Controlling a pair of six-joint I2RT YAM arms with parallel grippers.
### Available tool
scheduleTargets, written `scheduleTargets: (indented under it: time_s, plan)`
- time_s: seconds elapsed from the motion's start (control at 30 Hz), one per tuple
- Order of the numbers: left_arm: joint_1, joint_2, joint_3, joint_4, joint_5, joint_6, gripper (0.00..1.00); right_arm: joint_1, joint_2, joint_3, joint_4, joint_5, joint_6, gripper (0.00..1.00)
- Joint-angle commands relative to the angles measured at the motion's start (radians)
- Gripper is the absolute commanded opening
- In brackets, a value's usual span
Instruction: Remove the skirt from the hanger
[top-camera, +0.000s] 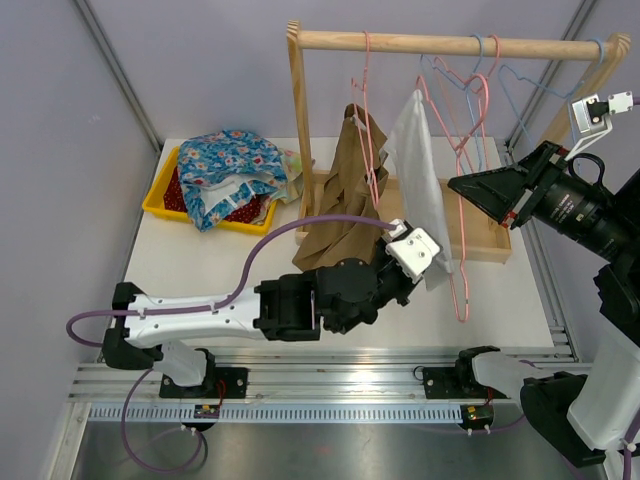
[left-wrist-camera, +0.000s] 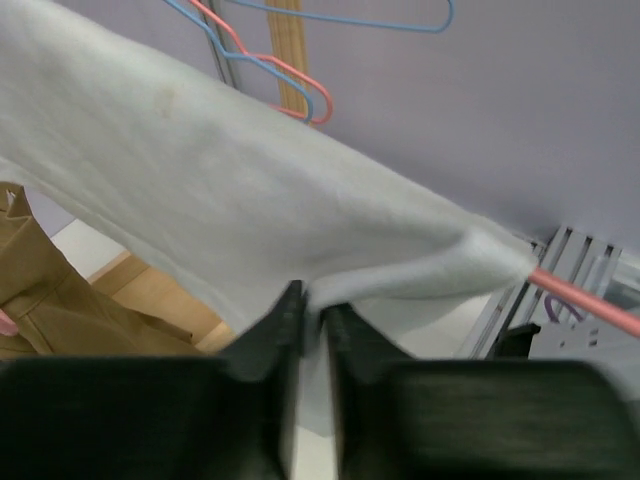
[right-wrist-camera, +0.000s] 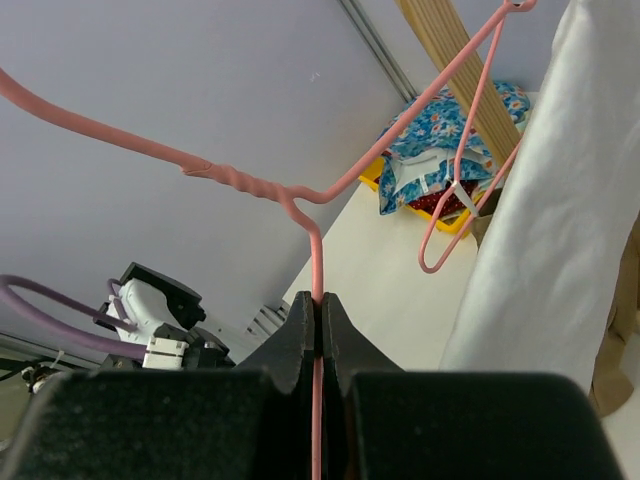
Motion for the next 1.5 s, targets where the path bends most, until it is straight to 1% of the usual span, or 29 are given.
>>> scheduleTargets:
  time_s: [0.0,0.03,0.13,0.2,0.3,0.33,0.37,0.4,0.43,0.47,0.57,0.6,0.63,0.7,0.83,0.93,1.1,1.2,1.3,1.37,1.4,1.47]
  plan:
    - [0.040,-0.029,-0.033,0.123,0.001,-0.025,0.06,0.003,-0.009,0.005,0.095,-0.043,0.017,0.00]
    - [0.046,-0.038,-0.047,0.134,0.002,-0.032,0.01,0.003,-0.014,-0.001,0.098,-0.040,0.014,0.00]
    - [0.049,-0.081,-0.111,0.175,0.004,-0.042,0.00,0.003,-0.018,-0.030,0.104,-0.013,0.003,0.00]
    - [0.049,-0.102,-0.148,0.165,0.009,-0.089,0.00,0.003,-0.011,-0.032,0.102,0.016,-0.010,0.00]
    - [0.046,-0.150,-0.269,0.159,0.044,-0.196,0.00,0.005,0.014,0.014,0.092,0.042,-0.029,0.00]
    - [0.041,-0.177,-0.350,0.165,0.059,-0.232,0.00,0.005,0.032,0.031,0.087,0.050,-0.034,0.00]
    - [0.023,-0.190,-0.389,0.172,0.058,-0.294,0.00,0.003,0.041,0.065,0.081,0.061,-0.045,0.00]
    - [0.009,-0.202,-0.433,0.178,0.050,-0.322,0.00,0.003,0.049,0.080,0.078,0.079,-0.052,0.00]
    - [-0.027,-0.208,-0.469,0.183,0.024,-0.379,0.00,0.003,0.066,0.095,0.073,0.091,-0.060,0.00]
    - [-0.048,-0.220,-0.534,0.177,0.009,-0.408,0.00,0.003,0.078,0.132,0.060,0.117,-0.075,0.00]
    - [-0.136,-0.231,-0.619,0.110,-0.074,-0.531,0.00,0.003,0.117,0.190,0.046,0.148,-0.097,0.00]
    - [-0.159,-0.234,-0.634,0.091,-0.114,-0.561,0.00,0.003,0.130,0.195,0.047,0.151,-0.097,0.00]
    - [-0.205,-0.239,-0.648,0.052,-0.132,-0.618,0.00,0.003,0.135,0.197,0.052,0.153,-0.095,0.00]
    - [-0.245,-0.250,-0.671,0.010,-0.180,-0.672,0.00,0.003,0.143,0.186,0.070,0.158,-0.092,0.00]
    - [-0.331,-0.263,-0.665,-0.114,-0.243,-0.787,0.00,0.005,0.141,0.113,0.141,0.179,-0.079,0.00]
    - [-0.367,-0.270,-0.656,-0.185,-0.281,-0.850,0.00,0.003,0.153,0.070,0.191,0.199,-0.075,0.00]
    - [-0.404,-0.282,-0.658,-0.277,-0.320,-0.942,0.00,0.003,0.215,0.115,0.216,0.248,-0.097,0.00]
    - [-0.427,-0.293,-0.650,-0.363,-0.352,-1.003,0.00,0.003,0.259,0.123,0.248,0.285,-0.109,0.00]
    - [-0.459,-0.296,-0.621,-0.435,-0.392,-1.071,0.00,0.000,0.304,0.122,0.285,0.308,-0.112,0.00]
    - [-0.480,-0.291,-0.584,-0.525,-0.413,-1.129,0.00,-0.016,0.327,0.111,0.320,0.308,-0.100,0.00]
    - [-0.488,-0.291,-0.566,-0.598,-0.436,-1.155,0.00,-0.027,0.350,0.103,0.334,0.299,-0.091,0.00]
    - [-0.497,-0.294,-0.500,-0.672,-0.453,-1.210,0.00,-0.073,0.367,0.062,0.394,0.244,-0.037,0.00]
